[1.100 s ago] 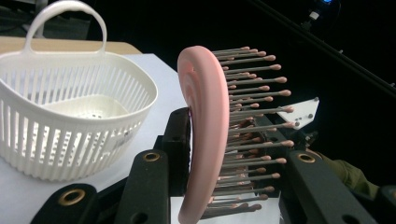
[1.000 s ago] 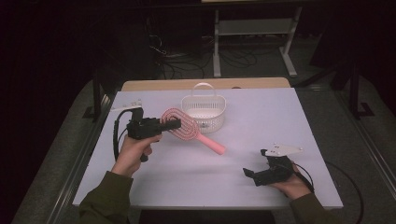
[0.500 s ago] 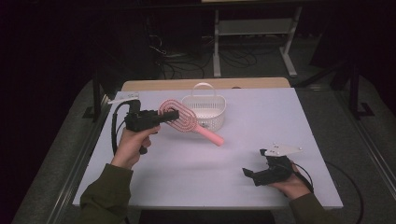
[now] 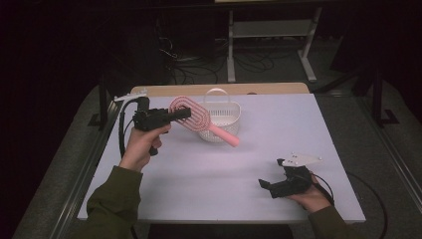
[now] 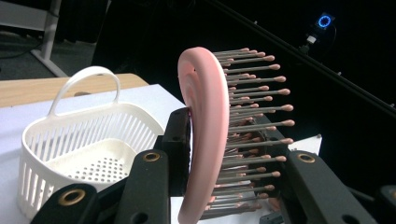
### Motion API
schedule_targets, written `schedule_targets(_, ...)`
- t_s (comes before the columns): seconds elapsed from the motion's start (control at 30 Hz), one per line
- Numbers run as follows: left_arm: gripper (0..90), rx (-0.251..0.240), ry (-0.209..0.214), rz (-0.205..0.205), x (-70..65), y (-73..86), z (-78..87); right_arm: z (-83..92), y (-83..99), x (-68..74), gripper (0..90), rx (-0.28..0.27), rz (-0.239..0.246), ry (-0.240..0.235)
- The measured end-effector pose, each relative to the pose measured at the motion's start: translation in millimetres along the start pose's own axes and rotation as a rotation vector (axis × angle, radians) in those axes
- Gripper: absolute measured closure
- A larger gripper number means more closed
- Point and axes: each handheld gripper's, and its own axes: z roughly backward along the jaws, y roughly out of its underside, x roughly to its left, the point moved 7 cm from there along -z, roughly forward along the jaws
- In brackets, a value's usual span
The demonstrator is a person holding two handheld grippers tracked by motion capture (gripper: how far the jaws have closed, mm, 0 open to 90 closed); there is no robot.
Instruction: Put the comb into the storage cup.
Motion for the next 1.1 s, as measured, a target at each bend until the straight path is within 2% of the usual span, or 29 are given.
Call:
schedule_targets(0.47,64.6,-0.022,-0.024,-0.009,8.2,-21.0,-2.8,1.2,-0.1,-0.4,0.0,-0.004,-0.001,0.0)
schedule_targets(0.87,64.6,-0.053,-0.062,-0.001,26.1,-38.0,-3.4,1.3,0.0,-0.2,0.0,-0.005,-0.003,-0.002)
schedule_targets(1.1,64.6,-0.072,-0.086,0.012,38.0,-42.4,-5.9,1.4,0.1,-0.4,0.0,-0.004,-0.005,-0.003)
